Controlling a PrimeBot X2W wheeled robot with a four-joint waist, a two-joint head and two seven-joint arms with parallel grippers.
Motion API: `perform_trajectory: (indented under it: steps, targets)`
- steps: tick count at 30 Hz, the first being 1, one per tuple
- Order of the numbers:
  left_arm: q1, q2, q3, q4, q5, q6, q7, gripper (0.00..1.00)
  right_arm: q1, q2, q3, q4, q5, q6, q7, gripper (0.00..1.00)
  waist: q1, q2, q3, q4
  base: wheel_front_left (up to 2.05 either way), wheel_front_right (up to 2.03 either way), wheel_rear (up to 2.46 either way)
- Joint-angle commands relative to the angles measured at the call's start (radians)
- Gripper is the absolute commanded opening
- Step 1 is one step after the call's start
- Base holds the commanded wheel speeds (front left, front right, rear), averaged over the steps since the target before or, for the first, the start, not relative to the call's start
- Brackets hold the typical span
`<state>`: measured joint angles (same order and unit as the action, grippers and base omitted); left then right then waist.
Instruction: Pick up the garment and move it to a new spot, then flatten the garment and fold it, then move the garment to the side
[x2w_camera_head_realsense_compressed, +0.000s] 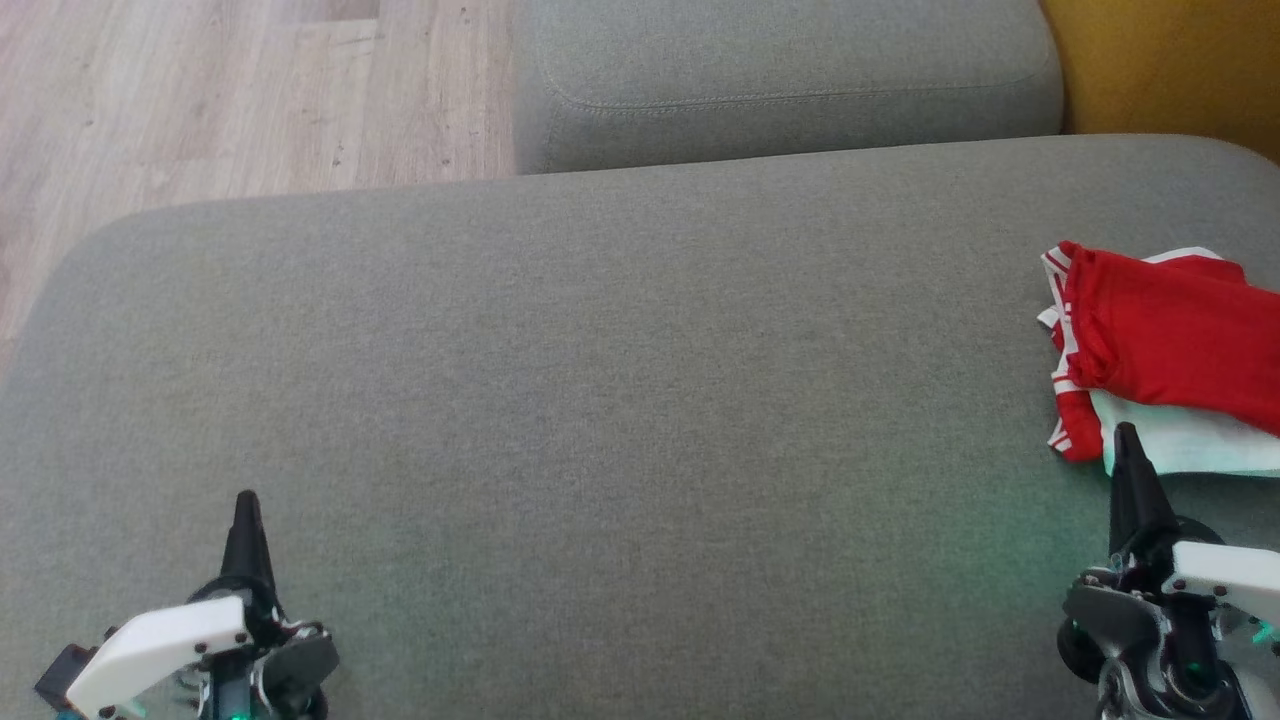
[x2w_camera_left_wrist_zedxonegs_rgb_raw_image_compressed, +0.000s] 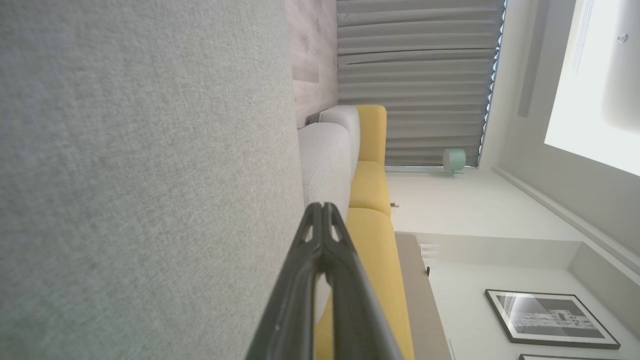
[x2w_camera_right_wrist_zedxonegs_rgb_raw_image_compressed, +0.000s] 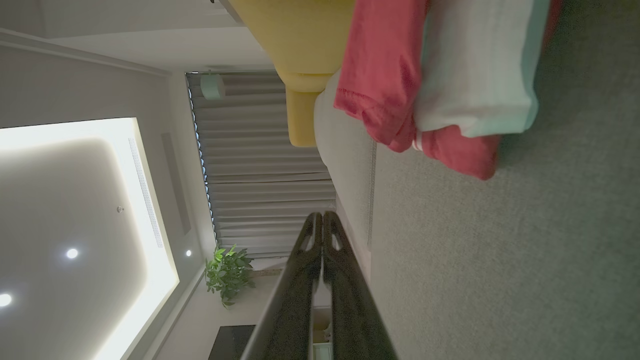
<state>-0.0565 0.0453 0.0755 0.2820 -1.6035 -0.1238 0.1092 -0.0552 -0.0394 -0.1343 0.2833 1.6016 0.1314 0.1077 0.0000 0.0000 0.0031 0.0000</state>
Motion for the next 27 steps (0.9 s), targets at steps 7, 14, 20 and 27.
perform_trajectory:
  steps: [7,14,20,27]
  targets:
    - [-0.052,0.006,0.038,-0.037,-0.005,-0.007,0.004,0.00,-0.053,-0.011,0.021,-0.039,0.007,-0.001,0.006,0.00,0.0000,0.0000,0.000,0.000,0.00,0.00,0.00]
    - [-0.052,0.006,0.038,-0.037,-0.005,-0.007,0.004,0.00,-0.053,-0.011,0.021,-0.039,0.007,-0.001,0.005,0.00,0.0000,0.0000,0.000,0.000,0.00,0.00,0.00]
    - [-0.052,0.006,0.039,-0.037,-0.005,-0.007,0.004,0.00,-0.053,-0.011,0.021,-0.039,0.007,-0.001,0.005,0.00,0.0000,0.0000,0.000,0.000,0.00,0.00,0.00]
    - [-0.052,0.005,0.039,-0.037,-0.005,-0.007,0.004,0.00,-0.053,-0.011,0.021,-0.039,0.007,-0.001,0.005,0.00,0.0000,0.0000,0.000,0.000,0.00,0.00,0.00]
